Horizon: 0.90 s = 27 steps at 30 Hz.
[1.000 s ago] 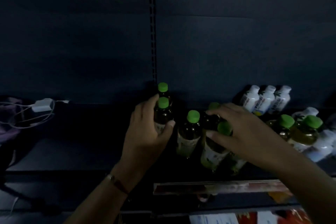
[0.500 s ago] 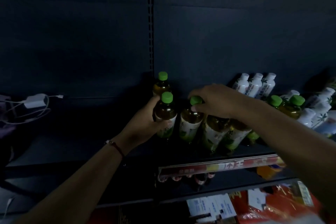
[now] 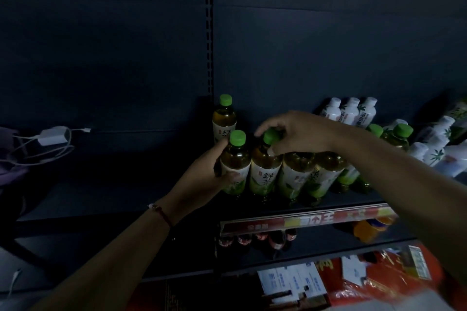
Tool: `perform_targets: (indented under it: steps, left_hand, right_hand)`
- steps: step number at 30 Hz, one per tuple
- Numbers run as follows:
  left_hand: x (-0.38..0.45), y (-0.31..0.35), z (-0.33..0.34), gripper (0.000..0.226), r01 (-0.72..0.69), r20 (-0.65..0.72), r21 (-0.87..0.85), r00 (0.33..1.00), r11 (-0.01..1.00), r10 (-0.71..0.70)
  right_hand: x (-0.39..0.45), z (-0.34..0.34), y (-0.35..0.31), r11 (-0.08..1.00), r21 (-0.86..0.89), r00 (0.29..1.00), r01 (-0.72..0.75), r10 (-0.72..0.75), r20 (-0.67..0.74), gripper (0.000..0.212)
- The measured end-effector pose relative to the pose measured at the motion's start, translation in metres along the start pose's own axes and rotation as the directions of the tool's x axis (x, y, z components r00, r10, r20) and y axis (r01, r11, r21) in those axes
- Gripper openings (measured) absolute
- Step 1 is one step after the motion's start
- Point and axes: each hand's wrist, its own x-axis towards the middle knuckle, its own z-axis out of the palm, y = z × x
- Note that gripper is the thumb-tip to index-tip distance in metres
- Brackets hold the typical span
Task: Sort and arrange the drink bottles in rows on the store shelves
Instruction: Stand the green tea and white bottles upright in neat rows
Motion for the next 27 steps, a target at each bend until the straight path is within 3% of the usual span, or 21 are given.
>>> perform_targets:
  steps: [6,18,20,22,24,27]
  left_hand:
    - [0.001,0.001,-0.008,0.069,0.05,0.016,0.003,0.999,0.999,-0.05]
    - [0.003,0.007,-0.025,0.068,0.058,0.1,-0.012,0.993,0.998,-0.057]
    - [0.015,0.013,-0.043,0.072,0.083,0.025,-0.025,0.996,0.996,-0.082]
    - [0.038,0.02,-0.061,0.078,0.11,-0.123,-0.007,0.986,0.994,-0.11]
    - [0.07,0.026,-0.074,0.08,0.144,-0.208,0.068,0.97,0.987,-0.128]
    - [0.114,0.026,-0.076,0.089,0.201,-0.137,0.131,0.973,0.971,-0.183]
  right_hand:
    - [0.002,0.007,0.003,0.998,-0.056,0.997,-0.018,0.014,-0.082,0.044]
    - [0.001,0.0,0.008,0.999,0.032,0.998,-0.003,0.005,-0.058,0.042]
    - [0.002,-0.01,0.009,0.99,0.135,0.98,0.026,0.001,-0.199,0.034]
    - [0.008,-0.024,0.017,0.992,0.125,0.955,-0.015,0.052,-0.293,0.036]
    - [0.019,-0.036,0.027,0.984,-0.095,0.98,-0.151,0.137,-0.145,0.052]
    - [0.04,-0.038,0.037,0.91,-0.358,0.958,-0.21,0.264,0.11,0.061]
